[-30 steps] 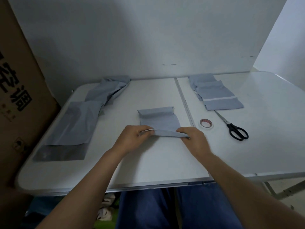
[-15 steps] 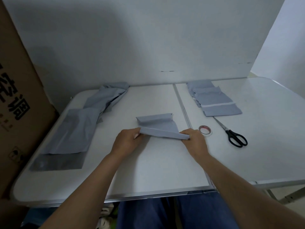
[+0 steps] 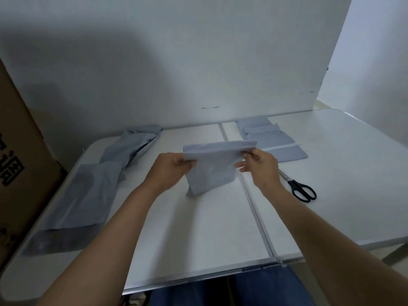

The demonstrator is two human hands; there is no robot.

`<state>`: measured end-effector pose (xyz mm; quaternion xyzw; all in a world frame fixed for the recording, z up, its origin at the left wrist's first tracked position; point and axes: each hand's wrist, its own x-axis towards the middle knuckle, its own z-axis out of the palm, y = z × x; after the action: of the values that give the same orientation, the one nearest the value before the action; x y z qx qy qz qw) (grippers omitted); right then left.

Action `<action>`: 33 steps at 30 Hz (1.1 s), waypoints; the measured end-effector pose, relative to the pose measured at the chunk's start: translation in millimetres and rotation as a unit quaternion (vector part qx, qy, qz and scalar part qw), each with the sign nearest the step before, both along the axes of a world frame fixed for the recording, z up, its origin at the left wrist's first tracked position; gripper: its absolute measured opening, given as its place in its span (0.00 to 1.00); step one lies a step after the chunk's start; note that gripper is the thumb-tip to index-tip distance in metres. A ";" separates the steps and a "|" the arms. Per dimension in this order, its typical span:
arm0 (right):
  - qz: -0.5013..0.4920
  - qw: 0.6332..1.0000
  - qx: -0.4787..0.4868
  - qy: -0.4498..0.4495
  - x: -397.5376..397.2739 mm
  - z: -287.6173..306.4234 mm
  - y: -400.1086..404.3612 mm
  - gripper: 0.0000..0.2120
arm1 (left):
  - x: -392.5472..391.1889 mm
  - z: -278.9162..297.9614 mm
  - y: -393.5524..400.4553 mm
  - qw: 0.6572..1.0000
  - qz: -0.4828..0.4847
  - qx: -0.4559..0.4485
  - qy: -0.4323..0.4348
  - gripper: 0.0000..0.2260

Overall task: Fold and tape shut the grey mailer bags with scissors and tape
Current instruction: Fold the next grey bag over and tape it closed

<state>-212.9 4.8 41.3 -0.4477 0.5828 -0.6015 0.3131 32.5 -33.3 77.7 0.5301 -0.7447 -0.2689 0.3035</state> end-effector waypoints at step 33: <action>-0.066 0.945 0.091 0.307 -242.9 -58.2 -44.2 0.12 | -232.3 -95.6 -100.9 0.920 -0.288 -0.123 -0.236 0.18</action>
<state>-455.8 -39.3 -16.9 -0.5410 0.7309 -0.3989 0.1182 -199.8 -134.2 -17.9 0.2992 -0.9424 -0.1184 0.0908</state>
